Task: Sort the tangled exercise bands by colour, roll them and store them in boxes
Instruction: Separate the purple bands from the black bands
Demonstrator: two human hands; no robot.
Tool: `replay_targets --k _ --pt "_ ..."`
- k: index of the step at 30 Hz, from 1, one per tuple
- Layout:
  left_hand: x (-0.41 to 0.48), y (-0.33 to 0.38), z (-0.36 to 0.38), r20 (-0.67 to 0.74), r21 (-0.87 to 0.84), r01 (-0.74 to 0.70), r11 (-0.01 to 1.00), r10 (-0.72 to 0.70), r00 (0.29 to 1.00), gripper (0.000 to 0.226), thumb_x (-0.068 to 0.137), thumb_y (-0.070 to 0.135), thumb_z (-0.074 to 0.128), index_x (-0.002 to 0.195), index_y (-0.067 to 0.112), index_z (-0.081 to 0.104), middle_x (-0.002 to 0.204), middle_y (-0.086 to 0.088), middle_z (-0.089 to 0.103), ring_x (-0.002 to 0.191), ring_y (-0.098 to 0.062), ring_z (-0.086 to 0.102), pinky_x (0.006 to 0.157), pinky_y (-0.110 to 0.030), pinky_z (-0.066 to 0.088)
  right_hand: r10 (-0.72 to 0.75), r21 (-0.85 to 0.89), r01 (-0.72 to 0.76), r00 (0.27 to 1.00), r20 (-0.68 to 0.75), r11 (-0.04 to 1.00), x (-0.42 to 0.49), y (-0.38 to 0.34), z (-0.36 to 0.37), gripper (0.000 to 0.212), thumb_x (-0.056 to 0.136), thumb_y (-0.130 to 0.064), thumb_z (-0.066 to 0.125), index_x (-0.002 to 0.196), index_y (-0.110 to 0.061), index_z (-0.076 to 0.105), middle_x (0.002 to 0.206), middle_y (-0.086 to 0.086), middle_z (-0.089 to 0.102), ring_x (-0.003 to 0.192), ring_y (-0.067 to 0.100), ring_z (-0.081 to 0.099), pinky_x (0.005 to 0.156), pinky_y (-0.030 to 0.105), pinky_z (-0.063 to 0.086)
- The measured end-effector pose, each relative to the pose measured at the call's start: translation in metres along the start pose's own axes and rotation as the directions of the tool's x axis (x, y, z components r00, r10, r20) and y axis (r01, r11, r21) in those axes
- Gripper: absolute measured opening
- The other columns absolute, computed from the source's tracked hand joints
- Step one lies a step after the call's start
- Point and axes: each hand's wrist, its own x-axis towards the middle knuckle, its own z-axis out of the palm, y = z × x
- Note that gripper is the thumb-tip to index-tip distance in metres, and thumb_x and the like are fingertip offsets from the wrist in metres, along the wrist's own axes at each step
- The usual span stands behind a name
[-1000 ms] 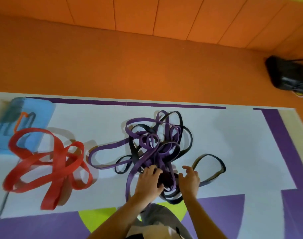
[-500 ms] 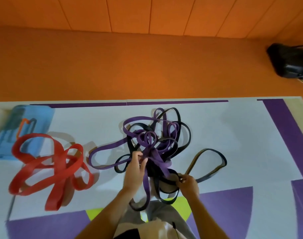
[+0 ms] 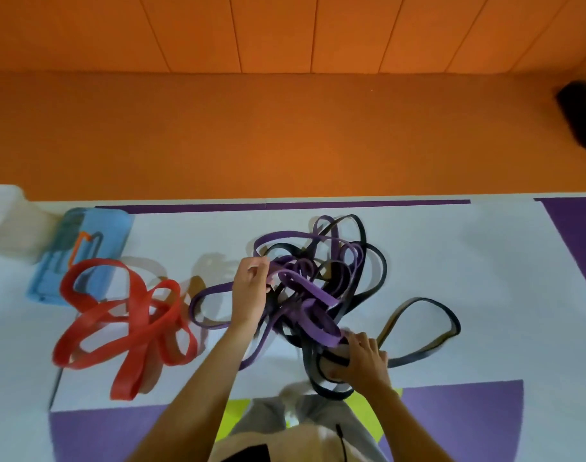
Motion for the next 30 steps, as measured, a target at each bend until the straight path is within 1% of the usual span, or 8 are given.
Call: replay_targets --k 5,9,11,16,20,22,25,30 --pt "-0.006 -0.002 0.006 0.14 -0.064 -0.021 0.998 0.029 0.99 0.037 0.089 0.026 0.086 0.122 0.026 0.068 0.115 0.009 0.068 0.104 0.0 0.067 0.086 -0.013 0.055 0.037 -0.036 -0.035 0.998 0.06 0.999 0.011 -0.008 -0.004 0.034 0.094 -0.049 0.06 0.121 -0.03 0.062 0.117 -0.003 0.072 0.111 0.026 0.069 0.089 0.036 0.05" --pt "-0.003 -0.01 0.006 0.29 0.206 -0.262 0.943 0.197 0.936 0.053 0.084 0.008 0.085 0.128 0.03 0.064 0.134 0.008 0.054 0.125 -0.005 0.055 0.103 -0.02 0.049 0.104 0.149 -0.103 0.995 0.006 0.983 0.012 0.009 -0.017 0.019 0.092 -0.033 0.067 0.108 -0.023 0.072 0.114 0.003 0.062 0.103 0.034 0.068 0.084 0.038 0.055" --pt "-0.006 -0.016 0.019 0.477 0.358 -0.385 0.851 0.189 0.859 0.065 0.081 -0.004 0.078 0.134 0.03 0.061 0.153 0.0 0.04 0.144 -0.02 0.043 0.108 -0.023 0.045 0.105 0.201 -0.1 0.994 -0.016 0.974 0.012 0.014 -0.023 0.018 0.093 -0.03 0.068 0.109 -0.023 0.069 0.113 0.004 0.064 0.1 0.034 0.068 0.083 0.04 0.056" --pt "-0.022 -0.042 0.059 0.791 0.611 -0.666 0.428 -0.288 0.54 0.083 0.082 0.015 0.081 0.152 0.042 0.045 0.177 0.012 -0.009 0.162 -0.027 -0.004 0.125 -0.063 0.023 0.131 0.453 -0.076 0.987 -0.091 0.888 0.013 0.002 -0.035 0.017 0.095 -0.033 0.069 0.106 -0.022 0.063 0.096 0.005 0.075 0.091 0.032 0.07 0.075 0.04 0.055" --pt "-0.029 -0.056 0.068 0.751 0.653 -0.726 0.218 -0.058 0.658 0.047 0.096 0.019 0.067 0.138 0.033 0.053 0.163 0.008 0.04 0.157 -0.026 0.025 0.117 -0.056 0.037 0.067 0.625 0.016 0.992 -0.109 0.78 0.012 0.003 -0.05 0.008 0.091 -0.012 0.072 0.097 -0.014 0.067 0.076 -0.004 0.076 0.069 0.015 0.069 0.077 0.047 0.06" --pt "-0.021 -0.058 0.059 0.691 0.635 -0.701 0.324 0.167 0.704 0.025 0.099 0.015 0.064 0.122 0.023 0.061 0.131 0.005 0.065 0.133 -0.022 0.054 0.106 -0.047 0.05 0.073 0.644 0.021 0.99 -0.118 0.764 0.01 0.009 -0.056 0.007 0.091 -0.011 0.07 0.093 -0.018 0.068 0.068 -0.002 0.074 0.059 0.012 0.066 0.069 0.044 0.061" --pt "-0.005 -0.048 0.038 0.447 0.585 -0.483 0.652 0.239 0.862 0.022 0.102 0.013 0.067 0.123 0.015 0.059 0.103 -0.002 0.073 0.1 -0.019 0.073 0.088 -0.043 0.061 0.105 0.642 0.027 0.98 -0.167 0.766 0.008 0.02 -0.063 0.01 0.09 -0.016 0.073 0.09 -0.025 0.072 0.067 -0.01 0.075 0.06 0.003 0.067 0.059 0.022 0.052" --pt "0.016 -0.027 -0.005 0.041 0.355 -0.182 0.917 0.179 0.983 0.049 0.106 0.033 0.061 0.142 0.001 0.051 0.058 -0.012 0.057 0.05 -0.012 0.056 0.054 -0.01 0.043 0.238 0.765 0.049 0.936 -0.26 0.642 0.011 0.034 -0.075 0.008 0.093 -0.014 0.074 0.09 -0.021 0.076 0.068 -0.002 0.075 0.05 0.003 0.059 0.054 0.026 0.047"
